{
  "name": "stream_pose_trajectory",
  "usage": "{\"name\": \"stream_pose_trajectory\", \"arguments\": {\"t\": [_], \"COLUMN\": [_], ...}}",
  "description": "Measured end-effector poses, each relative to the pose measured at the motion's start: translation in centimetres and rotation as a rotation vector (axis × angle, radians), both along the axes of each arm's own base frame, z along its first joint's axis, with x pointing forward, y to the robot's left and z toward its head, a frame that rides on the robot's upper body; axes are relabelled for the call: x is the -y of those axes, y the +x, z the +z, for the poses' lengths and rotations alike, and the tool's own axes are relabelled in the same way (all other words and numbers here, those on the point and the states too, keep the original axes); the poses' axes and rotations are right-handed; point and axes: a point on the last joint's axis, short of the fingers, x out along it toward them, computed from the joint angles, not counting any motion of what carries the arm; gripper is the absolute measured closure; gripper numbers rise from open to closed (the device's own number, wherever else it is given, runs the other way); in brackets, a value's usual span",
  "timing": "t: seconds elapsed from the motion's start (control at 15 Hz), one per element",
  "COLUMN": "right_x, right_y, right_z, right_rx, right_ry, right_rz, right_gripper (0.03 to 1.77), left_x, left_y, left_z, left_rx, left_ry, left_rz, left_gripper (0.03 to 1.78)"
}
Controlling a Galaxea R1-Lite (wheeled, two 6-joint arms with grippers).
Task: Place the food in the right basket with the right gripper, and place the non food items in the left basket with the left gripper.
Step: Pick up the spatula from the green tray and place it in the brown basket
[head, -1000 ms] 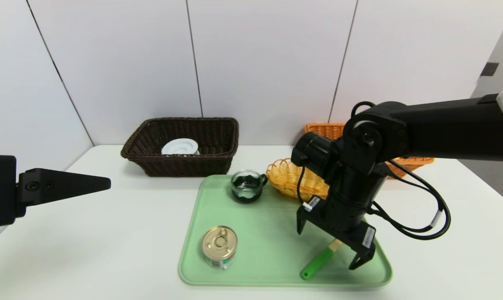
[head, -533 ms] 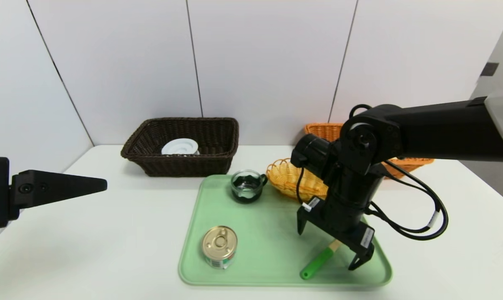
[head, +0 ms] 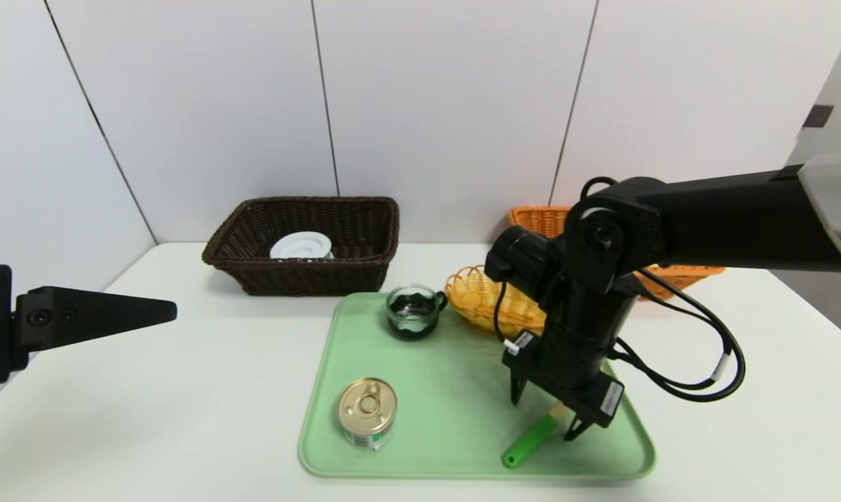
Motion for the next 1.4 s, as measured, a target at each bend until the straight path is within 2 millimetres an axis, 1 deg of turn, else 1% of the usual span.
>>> {"name": "stream_pose_trajectory", "arguments": {"t": [0.13, 0.2, 0.27, 0.33, 0.53, 0.73, 0.93, 1.13, 1.27, 1.4], "right_x": [0.0, 0.0, 0.0, 0.0, 0.2, 1.1, 3.7, 6.2, 7.1, 7.1], "right_y": [0.0, 0.0, 0.0, 0.0, -0.3, -1.0, -1.1, -1.6, -2.1, -2.2], "right_z": [0.0, 0.0, 0.0, 0.0, 0.5, 1.9, 3.9, 5.7, 7.7, 10.5], "right_rx": [-0.001, -0.001, 0.001, 0.001, 0.000, 0.014, 0.055, 0.102, 0.181, 0.334], "right_ry": [0.001, 0.002, 0.002, 0.002, 0.003, 0.023, 0.054, 0.078, 0.106, 0.149], "right_rz": [0.001, 0.001, 0.000, 0.001, -0.001, -0.013, -0.077, -0.132, -0.139, -0.108], "right_gripper": [1.01, 1.20, 1.69, 1.65, 1.65, 1.65, 1.65, 1.65, 1.65, 1.65], "left_x": [0.0, 0.0, 0.0, 0.0, 0.0, -0.1, -0.1, -0.1, -0.1, -0.1], "left_y": [0.0, 0.0, 0.0, 0.0, 0.0, -0.2, -0.2, -0.1, -0.1, 0.0], "left_z": [0.0, 0.0, 0.0, 0.0, 0.0, 0.1, 0.1, 0.2, 0.2, 0.1], "left_rx": [0.001, 0.000, 0.001, 0.001, 0.001, 0.006, 0.008, 0.012, 0.011, 0.009], "left_ry": [0.000, 0.000, 0.000, 0.000, 0.000, 0.000, -0.001, -0.003, -0.002, 0.000], "left_rz": [0.000, 0.000, 0.000, 0.001, 0.003, 0.007, 0.007, 0.007, 0.007, 0.007], "left_gripper": [0.12, 0.12, 0.12, 0.12, 0.12, 0.12, 0.12, 0.12, 0.12, 0.12]}}
